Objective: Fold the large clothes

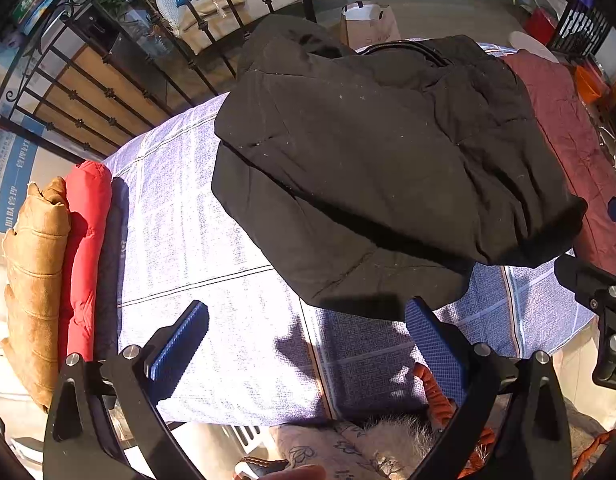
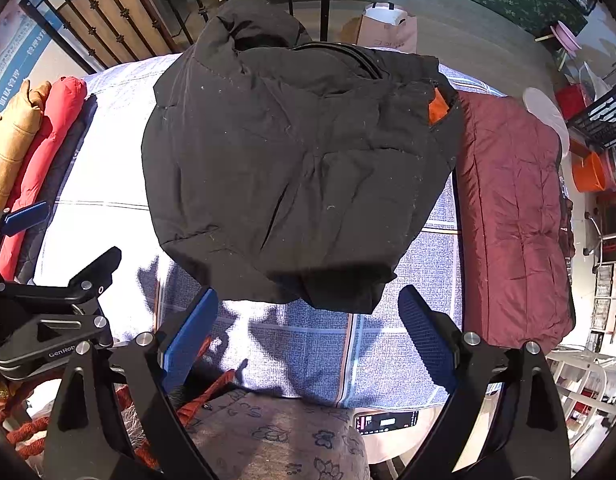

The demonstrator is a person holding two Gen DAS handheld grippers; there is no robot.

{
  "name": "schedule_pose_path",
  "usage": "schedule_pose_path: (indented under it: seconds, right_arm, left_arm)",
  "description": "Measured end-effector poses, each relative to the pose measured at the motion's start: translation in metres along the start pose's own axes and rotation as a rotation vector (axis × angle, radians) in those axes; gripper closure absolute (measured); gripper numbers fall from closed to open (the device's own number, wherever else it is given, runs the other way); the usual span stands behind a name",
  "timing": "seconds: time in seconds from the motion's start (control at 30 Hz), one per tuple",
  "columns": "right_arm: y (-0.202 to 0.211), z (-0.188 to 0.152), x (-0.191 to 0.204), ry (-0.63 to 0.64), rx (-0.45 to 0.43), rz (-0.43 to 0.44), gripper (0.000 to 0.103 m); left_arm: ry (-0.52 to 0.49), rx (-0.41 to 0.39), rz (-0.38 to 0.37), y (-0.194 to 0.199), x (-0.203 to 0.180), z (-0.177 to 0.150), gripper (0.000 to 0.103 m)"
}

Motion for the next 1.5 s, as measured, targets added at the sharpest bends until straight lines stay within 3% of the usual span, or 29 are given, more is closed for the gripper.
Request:
schedule_pose_path:
  seconds: [0.3, 0.6, 0.83, 0.97, 1.1, 1.13, 1.17, 1.23, 1.3, 1.37, 1.43, 1.5]
  right_arm:
    - [0.0, 0.007, -0.001, 0.004, -0.007, 0.016, 0.013]
    - [0.004, 0.04, 0.009, 0.064, -0.103, 0.1, 0.013]
    - [-0.029, 0.12, 0.042, 0.158, -0.172, 0.217, 0.013]
    - [-0.074, 0.187, 0.069, 0.184, -0.19, 0.23, 0.013]
    - [-0.121, 0.243, 0.083, 0.165, -0.155, 0.232, 0.013]
    - [-0.136, 0.255, 0.086, 0.159, -0.136, 0.221, 0.019]
    - [-0.146, 0.261, 0.09, 0.17, -0.116, 0.2, 0.051]
    - [-0.149, 0.259, 0.103, 0.197, -0.076, 0.201, 0.088]
    - [-0.133, 0.246, 0.123, 0.249, -0.107, 0.198, 0.089]
    - [-0.11, 0.213, 0.153, 0.408, -0.14, 0.21, 0.092]
    - [-0.077, 0.15, 0.186, 0.568, -0.122, 0.334, 0.093]
    - [-0.056, 0.087, 0.206, 0.668, -0.041, 0.448, 0.093]
  left_arm:
    - [0.005, 0.02, -0.001, -0.006, 0.002, 0.0, 0.006]
    - [0.045, 0.029, 0.004, -0.014, 0.014, -0.002, 0.006]
    - [0.189, 0.036, 0.079, -0.029, 0.065, -0.019, 0.006]
    - [0.302, 0.082, 0.088, -0.035, 0.1, -0.054, 0.006]
    - [0.383, 0.142, 0.098, -0.043, 0.124, -0.093, 0.006]
    - [0.416, 0.172, 0.091, -0.046, 0.129, -0.105, 0.006]
    - [0.454, 0.202, 0.08, -0.05, 0.133, -0.117, 0.007]
    - [0.511, 0.226, 0.063, -0.055, 0.144, -0.133, 0.009]
    - [0.574, 0.236, 0.067, -0.059, 0.16, -0.143, 0.01]
    - [0.602, 0.229, 0.055, -0.061, 0.174, -0.138, 0.01]
    - [0.614, 0.18, 0.062, -0.055, 0.193, -0.123, 0.01]
    - [0.611, 0.115, 0.087, -0.043, 0.216, -0.097, 0.01]
Point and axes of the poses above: each gripper's, at about its wrist camera, not at the fingertips, and y roughly against the way its jaws point, x to its left, z to its top, the point moved 7 cm from there along -y, roughly the way its jaws point, and after that the axes turned 5 degrees about y, right-handed, at the moved point
